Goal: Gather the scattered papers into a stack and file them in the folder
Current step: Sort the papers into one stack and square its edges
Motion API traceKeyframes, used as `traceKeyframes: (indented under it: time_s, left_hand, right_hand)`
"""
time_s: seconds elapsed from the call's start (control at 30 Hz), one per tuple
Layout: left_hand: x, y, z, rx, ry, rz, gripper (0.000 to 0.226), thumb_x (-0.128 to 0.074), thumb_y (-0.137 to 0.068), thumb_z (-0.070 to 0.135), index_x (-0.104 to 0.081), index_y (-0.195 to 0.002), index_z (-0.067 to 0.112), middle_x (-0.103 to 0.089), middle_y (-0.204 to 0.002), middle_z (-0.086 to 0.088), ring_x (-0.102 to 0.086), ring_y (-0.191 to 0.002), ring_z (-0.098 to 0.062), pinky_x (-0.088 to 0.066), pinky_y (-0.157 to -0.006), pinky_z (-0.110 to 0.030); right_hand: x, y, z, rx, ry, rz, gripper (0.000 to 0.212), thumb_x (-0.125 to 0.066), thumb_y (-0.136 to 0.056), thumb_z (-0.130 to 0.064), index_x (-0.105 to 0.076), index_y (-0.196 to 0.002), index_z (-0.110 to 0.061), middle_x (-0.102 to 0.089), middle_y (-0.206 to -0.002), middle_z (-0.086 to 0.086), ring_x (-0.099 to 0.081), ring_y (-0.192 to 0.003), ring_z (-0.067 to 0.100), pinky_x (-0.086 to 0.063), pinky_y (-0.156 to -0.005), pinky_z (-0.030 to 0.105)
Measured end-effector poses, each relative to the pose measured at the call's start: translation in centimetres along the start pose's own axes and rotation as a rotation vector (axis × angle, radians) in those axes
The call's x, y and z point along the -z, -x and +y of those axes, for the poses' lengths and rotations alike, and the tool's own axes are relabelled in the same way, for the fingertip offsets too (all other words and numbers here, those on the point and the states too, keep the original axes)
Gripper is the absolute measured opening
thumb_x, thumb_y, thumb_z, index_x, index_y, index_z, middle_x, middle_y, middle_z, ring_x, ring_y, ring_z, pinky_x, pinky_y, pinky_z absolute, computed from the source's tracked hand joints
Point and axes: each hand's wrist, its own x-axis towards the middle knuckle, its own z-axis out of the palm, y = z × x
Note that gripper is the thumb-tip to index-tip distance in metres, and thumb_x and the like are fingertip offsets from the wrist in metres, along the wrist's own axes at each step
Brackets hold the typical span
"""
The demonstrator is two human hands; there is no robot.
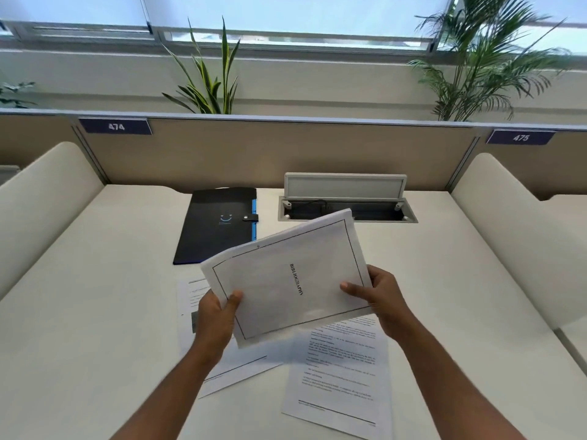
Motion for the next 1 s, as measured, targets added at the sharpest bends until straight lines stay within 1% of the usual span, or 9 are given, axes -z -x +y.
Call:
traceKeyframes:
  time_s: [0.1, 0.17, 0.27, 0.4, 0.53, 0.6, 0.8, 0.9, 1.0]
  left_hand:
    - [-1.1, 0.8, 0.5, -0.091, -0.048, 0.077, 0.042, -0.057, -0.098, 0.025, -0.051, -0.135, 0.007, -0.063, -0.120, -0.011, -0.062, -0.104, -0.028, -0.055, -0.081, -0.036]
    - [-2.0, 1.7, 1.0, -0.141, -0.028, 0.126, 0.046, -0.053, -0.098, 0.030, -0.047, -0.139, 0.009, -0.062, -0.120, -0.007, -0.062, -0.102, -0.017, -0.055, -0.072, -0.017]
    - [-2.7, 2.9, 1.2, -0.195, 0.014, 0.159, 0.049, -0.053, -0.097, 0.034, -0.042, -0.141, 0.016, -0.059, -0.118, 0.001, -0.059, -0.100, -0.006, -0.047, -0.066, -0.001]
    - [-1.7, 3.0, -1.0, -0.185, -0.015, 0.118, 0.042, -0.058, -0.090, 0.037, -0.050, -0.127, 0.019, -0.062, -0.118, -0.005, -0.060, -0.110, -0.021, -0.052, -0.079, -0.018]
    - [-1.6, 2.9, -2.1, -0.136, -0.093, 0.091, 0.050, -0.056, -0.091, 0.040, -0.051, -0.127, 0.006, -0.062, -0.117, -0.015, -0.059, -0.111, -0.031, -0.055, -0.093, -0.046]
    - [-1.8, 2.6, -2.0, -0.132, -0.083, 0.129, 0.052, -0.054, -0.091, 0.041, -0.048, -0.131, 0.008, -0.059, -0.124, -0.014, -0.057, -0.115, -0.030, -0.054, -0.096, -0.047]
    - [-2.1, 3.1, -2.5, -0.231, -0.149, 0.082, 0.035, -0.055, -0.099, 0.025, -0.035, -0.124, 0.037, -0.057, -0.105, 0.000, -0.055, -0.093, -0.012, -0.048, -0.085, -0.028]
    - [-1.4, 3.1, -1.8, -0.451, -0.213, 0.149, 0.051, -0.055, -0.097, 0.010, -0.032, -0.138, 0.027, -0.044, -0.138, 0.006, -0.047, -0.127, -0.009, -0.043, -0.101, -0.020]
    - [-0.8, 2.6, -1.5, -0.661, -0.347, 0.147, 0.059, -0.052, -0.095, -0.002, -0.035, -0.147, 0.020, -0.043, -0.141, -0.005, -0.042, -0.134, -0.015, -0.041, -0.108, -0.028]
  right_hand:
    - [-1.4, 0.2, 0.4, 0.095, 0.151, 0.100, 0.024, -0.085, -0.080, -0.007, -0.079, -0.103, -0.010, -0.081, -0.094, 0.004, -0.077, -0.087, 0.028, -0.060, -0.068, 0.028]
    - [-2.2, 0.5, 1.2, 0.177, 0.218, 0.232, 0.013, -0.086, -0.080, -0.011, -0.080, -0.088, -0.019, -0.079, -0.081, -0.006, -0.073, -0.074, 0.015, -0.058, -0.065, 0.026]
    - [-3.0, 1.5, 2.7, 0.244, 0.295, 0.318, 0.030, -0.088, -0.077, -0.009, -0.072, -0.074, -0.034, -0.073, -0.074, -0.019, -0.064, -0.064, -0.001, -0.052, -0.057, 0.019]
    - [-3.0, 2.8, 4.9, 0.231, 0.386, 0.284, 0.034, -0.086, -0.078, -0.003, -0.074, -0.094, -0.031, -0.076, -0.090, -0.014, -0.071, -0.086, 0.005, -0.058, -0.073, 0.027]
    - [-3.6, 2.4, 5.6, 0.164, 0.483, 0.316, 0.015, -0.080, -0.087, -0.014, -0.074, -0.092, -0.027, -0.071, -0.080, -0.018, -0.068, -0.077, 0.003, -0.059, -0.072, 0.040]
    - [-3.8, 2.2, 5.8, 0.193, 0.471, 0.370, 0.012, -0.080, -0.088, -0.016, -0.076, -0.098, -0.021, -0.070, -0.080, -0.019, -0.067, -0.077, 0.001, -0.058, -0.070, 0.036]
    - [-3.3, 2.7, 6.8, 0.080, 0.389, 0.311, 0.024, -0.077, -0.091, -0.022, -0.063, -0.109, -0.028, -0.069, -0.094, -0.014, -0.072, -0.098, 0.025, -0.061, -0.077, 0.032]
    - [-2.7, 2.7, 5.4, 0.314, 0.413, 0.378, 0.057, -0.079, -0.088, -0.015, -0.048, -0.133, -0.031, -0.068, -0.117, -0.007, -0.070, -0.105, 0.014, -0.056, -0.078, 0.017]
    - [-2.3, 2.7, 4.1, 0.650, 0.753, 0.369, 0.080, -0.072, -0.086, -0.002, -0.037, -0.152, -0.030, -0.047, -0.147, 0.000, -0.059, -0.108, 0.001, -0.053, -0.074, 0.010]
